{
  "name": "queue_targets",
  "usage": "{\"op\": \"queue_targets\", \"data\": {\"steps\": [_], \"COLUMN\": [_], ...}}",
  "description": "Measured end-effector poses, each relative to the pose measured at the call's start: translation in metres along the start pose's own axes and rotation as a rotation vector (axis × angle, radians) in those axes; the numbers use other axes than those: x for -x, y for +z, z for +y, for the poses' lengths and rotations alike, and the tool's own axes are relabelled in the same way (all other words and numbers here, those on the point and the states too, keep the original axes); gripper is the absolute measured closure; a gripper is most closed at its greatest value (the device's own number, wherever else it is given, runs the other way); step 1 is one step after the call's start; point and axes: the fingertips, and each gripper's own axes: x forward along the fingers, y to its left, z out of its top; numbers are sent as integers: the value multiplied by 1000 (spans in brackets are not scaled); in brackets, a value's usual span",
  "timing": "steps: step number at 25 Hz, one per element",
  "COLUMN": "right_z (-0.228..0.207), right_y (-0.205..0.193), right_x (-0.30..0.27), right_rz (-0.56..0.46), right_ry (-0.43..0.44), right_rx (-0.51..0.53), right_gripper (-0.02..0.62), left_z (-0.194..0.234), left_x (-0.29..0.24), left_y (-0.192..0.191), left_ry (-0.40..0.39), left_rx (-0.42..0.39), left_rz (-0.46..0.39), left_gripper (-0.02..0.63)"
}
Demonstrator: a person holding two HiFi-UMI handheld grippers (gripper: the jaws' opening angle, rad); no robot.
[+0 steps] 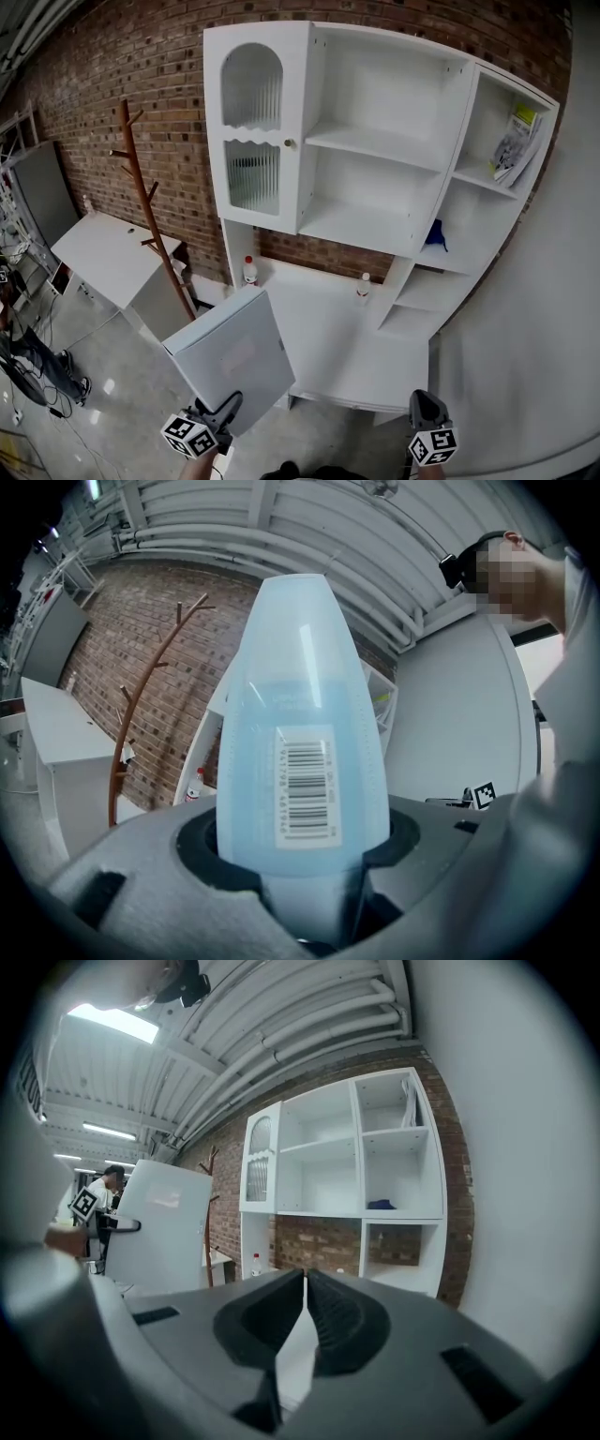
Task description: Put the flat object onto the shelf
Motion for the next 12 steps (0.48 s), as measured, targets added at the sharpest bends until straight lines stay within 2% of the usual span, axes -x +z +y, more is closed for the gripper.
{"op": "queue_targets", "data": {"steps": [6, 12], "right_z": [-15, -32], "right_y": [-5, 4], "right_x": [-6, -31], "right_rz": [24, 5], "right_ry": [-25, -16], "right_rx": [-5, 3], "right_gripper": [565, 565], "left_z": [5, 6], "left_x": [-21, -52], "left_y": [-6, -2], "left_ry": [-9, -12], "left_rx": [10, -2], "left_rz": [19, 18], "left_gripper": [330, 330]}}
